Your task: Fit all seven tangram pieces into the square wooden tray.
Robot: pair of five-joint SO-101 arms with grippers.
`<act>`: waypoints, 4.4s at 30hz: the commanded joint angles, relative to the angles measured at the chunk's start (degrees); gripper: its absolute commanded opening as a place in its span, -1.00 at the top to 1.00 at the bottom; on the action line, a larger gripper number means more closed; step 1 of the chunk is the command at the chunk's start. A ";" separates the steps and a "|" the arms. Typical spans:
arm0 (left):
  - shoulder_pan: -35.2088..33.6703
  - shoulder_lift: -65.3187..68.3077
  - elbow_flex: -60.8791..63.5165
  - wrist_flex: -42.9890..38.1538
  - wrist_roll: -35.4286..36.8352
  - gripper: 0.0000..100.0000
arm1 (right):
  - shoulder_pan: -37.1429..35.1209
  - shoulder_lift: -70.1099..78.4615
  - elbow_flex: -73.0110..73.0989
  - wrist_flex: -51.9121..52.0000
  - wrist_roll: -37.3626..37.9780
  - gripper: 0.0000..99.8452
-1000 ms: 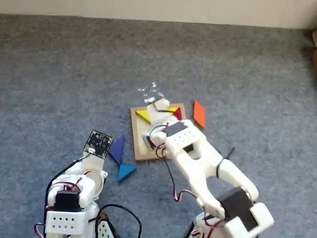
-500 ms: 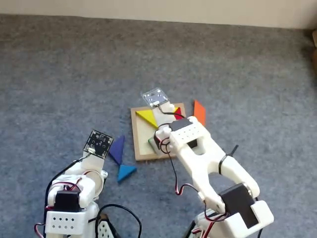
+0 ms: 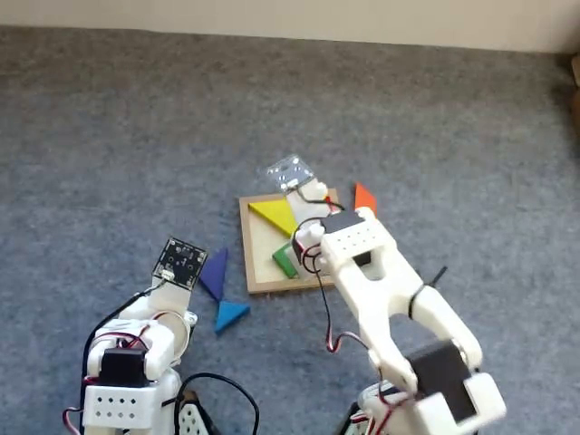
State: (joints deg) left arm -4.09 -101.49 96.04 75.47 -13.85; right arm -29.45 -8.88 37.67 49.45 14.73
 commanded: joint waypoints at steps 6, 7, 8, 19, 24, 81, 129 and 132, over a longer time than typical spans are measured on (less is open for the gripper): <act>-0.48 -2.86 1.10 0.26 -0.70 0.99 | -6.29 -5.14 1.71 -1.98 -6.59 0.99; -0.48 -2.86 1.10 0.26 -0.70 0.99 | -6.90 -4.35 1.89 -3.38 -6.77 0.99; -0.48 -2.86 1.10 0.26 -0.70 0.99 | -7.34 -3.47 1.98 -4.79 -6.86 0.99; -0.48 -2.86 1.10 0.26 -0.70 0.99 | 0.92 6.81 1.54 -4.09 -0.35 0.99; -0.48 -2.86 1.10 0.26 -0.70 0.99 | 3.91 6.81 1.54 1.80 2.81 0.99; -0.48 -2.86 1.10 0.26 -0.70 0.99 | 18.95 22.81 -17.54 -11.65 -20.40 0.91; -0.48 -2.86 1.10 0.26 -0.70 0.99 | -9.10 1.80 2.95 -15.87 -20.22 0.93; -0.48 -2.86 1.10 0.26 -0.70 0.99 | -9.10 2.59 1.01 -15.69 -20.22 0.92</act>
State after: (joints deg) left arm -4.09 -101.49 96.04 75.47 -13.85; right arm -37.89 -6.07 42.07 34.51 -5.58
